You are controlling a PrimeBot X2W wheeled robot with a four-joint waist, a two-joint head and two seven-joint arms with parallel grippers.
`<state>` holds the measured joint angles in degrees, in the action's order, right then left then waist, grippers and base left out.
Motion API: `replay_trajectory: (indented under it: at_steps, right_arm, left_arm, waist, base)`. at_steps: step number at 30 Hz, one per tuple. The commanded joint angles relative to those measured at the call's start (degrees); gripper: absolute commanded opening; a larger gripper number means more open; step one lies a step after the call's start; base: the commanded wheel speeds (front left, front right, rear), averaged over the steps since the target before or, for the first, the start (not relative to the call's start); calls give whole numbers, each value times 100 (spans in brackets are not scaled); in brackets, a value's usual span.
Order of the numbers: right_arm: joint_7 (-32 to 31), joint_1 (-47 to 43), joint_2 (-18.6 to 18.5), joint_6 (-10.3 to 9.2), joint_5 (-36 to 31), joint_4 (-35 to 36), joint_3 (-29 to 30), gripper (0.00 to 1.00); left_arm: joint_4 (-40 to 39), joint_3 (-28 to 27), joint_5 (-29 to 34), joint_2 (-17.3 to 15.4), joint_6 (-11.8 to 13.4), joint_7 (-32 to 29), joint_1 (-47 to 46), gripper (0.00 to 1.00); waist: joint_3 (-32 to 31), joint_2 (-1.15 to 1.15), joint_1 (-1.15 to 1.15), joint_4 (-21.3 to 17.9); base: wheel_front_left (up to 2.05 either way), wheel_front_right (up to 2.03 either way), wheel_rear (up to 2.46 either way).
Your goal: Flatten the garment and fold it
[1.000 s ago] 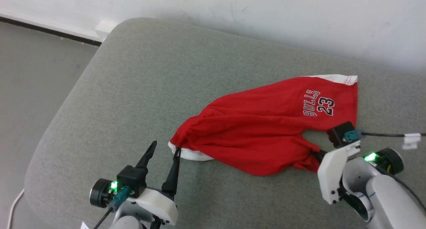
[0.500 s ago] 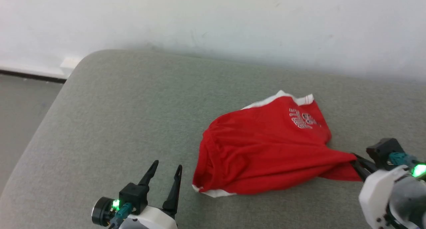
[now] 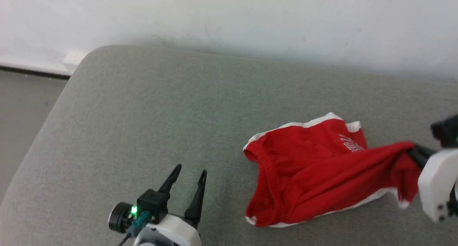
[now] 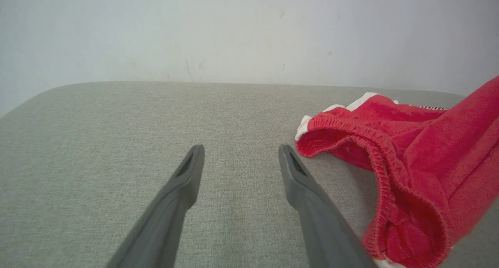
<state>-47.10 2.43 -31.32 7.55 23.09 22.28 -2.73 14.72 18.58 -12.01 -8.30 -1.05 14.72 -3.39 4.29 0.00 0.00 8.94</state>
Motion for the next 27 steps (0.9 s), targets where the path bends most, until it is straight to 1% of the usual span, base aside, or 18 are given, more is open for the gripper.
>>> replay_trajectory:
  at_steps: [1, 5, 9, 12, 15, 16, 17, 19, 22, 25, 27]
  right_arm:
    - [131, 265, -37, -6, 35, -322, 7, 0]
    - [645, 1104, -136, -6, -74, -1768, -84, 0]
    - [960, 1870, 24, -6, -224, -3114, -184, 0]
    - [1230, 2305, 62, -6, -436, -3945, -428, 0]
    - [1640, 2611, 72, -6, -621, -4688, -713, 0]
    - [1806, 2690, 74, -6, -687, -4909, -798, 67]
    - [1935, 2752, 90, -6, -723, -5133, -856, 100]
    - [2181, 2848, 111, -6, -796, -5500, -988, 100]
    - [2541, 2968, 234, -6, -677, -5871, -1038, 100]
    - [3038, 3019, 242, -6, -592, -5952, -1124, 100]
    - [3466, 3011, 284, -6, -523, -5863, -1053, 100]
  left_arm:
    - [1, 4, 67, 40, -43, 28, -149, 100]
    - [16, 22, 118, 114, -88, 28, -335, 100]
    - [41, 40, 154, 188, -135, 28, -443, 100]
    - [63, 58, 179, 242, -168, 28, -496, 100]
    - [84, 89, 206, 302, -184, 28, -542, 100]
    - [83, 100, 211, 322, -189, 28, -556, 100]
    - [77, 110, 216, 339, -196, 28, -568, 100]
    - [60, 120, 226, 361, -210, 28, -571, 100]
    - [37, 107, 261, 355, -226, 28, -528, 100]
    - [-30, 95, 290, 319, -260, 28, -466, 100]
    - [-144, 46, 242, 321, -279, 28, -392, 100]
  waist:
    - [343, 0, 0, 323]
    - [628, 0, 0, 561]
    - [814, 0, 0, 745]
    - [888, 0, 0, 852]
    - [909, 0, 0, 927]
    - [905, 0, 0, 942]
    - [889, 0, 0, 950]
    - [827, 0, 0, 939]
    - [672, 0, 0, 839]
    - [454, 0, 0, 702]
    - [306, 0, 0, 583]
  base:
    - [0, 0, 0]
    - [0, 0, 0]
    - [0, 0, 0]
    - [0, 0, 0]
    - [0, 0, 0]
    - [0, 0, 0]
    - [0, 0, 0]
    - [0, 0, 0]
    - [0, 0, 0]
    - [0, 0, 0]
    - [0, 0, 0]
